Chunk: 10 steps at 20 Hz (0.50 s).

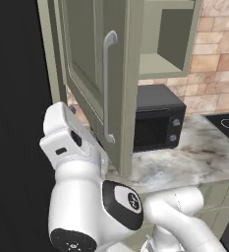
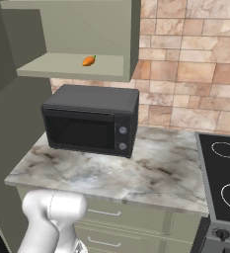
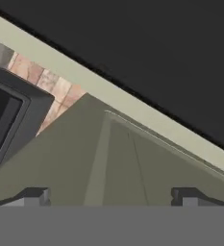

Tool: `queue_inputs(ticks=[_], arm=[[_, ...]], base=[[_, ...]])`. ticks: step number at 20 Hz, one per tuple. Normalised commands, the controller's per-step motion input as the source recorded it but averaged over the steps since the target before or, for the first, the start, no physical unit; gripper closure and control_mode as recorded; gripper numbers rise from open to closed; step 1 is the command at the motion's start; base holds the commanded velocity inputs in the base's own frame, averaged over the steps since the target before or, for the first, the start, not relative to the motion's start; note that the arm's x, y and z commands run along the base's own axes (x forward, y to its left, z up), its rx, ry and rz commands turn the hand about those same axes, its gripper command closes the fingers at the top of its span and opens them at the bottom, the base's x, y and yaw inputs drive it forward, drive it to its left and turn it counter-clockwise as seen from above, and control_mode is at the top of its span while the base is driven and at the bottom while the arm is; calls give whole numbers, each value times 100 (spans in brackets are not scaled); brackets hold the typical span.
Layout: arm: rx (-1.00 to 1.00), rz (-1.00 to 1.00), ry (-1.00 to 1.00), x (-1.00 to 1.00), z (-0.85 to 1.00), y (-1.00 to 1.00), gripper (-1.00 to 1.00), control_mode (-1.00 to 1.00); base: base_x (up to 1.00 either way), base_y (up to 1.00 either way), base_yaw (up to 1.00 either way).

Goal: Pick the carrot from the counter and place it in the cabinet. Then close the cabinet.

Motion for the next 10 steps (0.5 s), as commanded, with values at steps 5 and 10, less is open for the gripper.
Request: queue_inputs(ticks=[5, 10], arm=[[-14, -2, 16, 1, 0, -87, -100, -100], [-15, -3, 15, 8, 3, -87, -100, -100]], base=[[0, 0, 0], [0, 0, 0]])
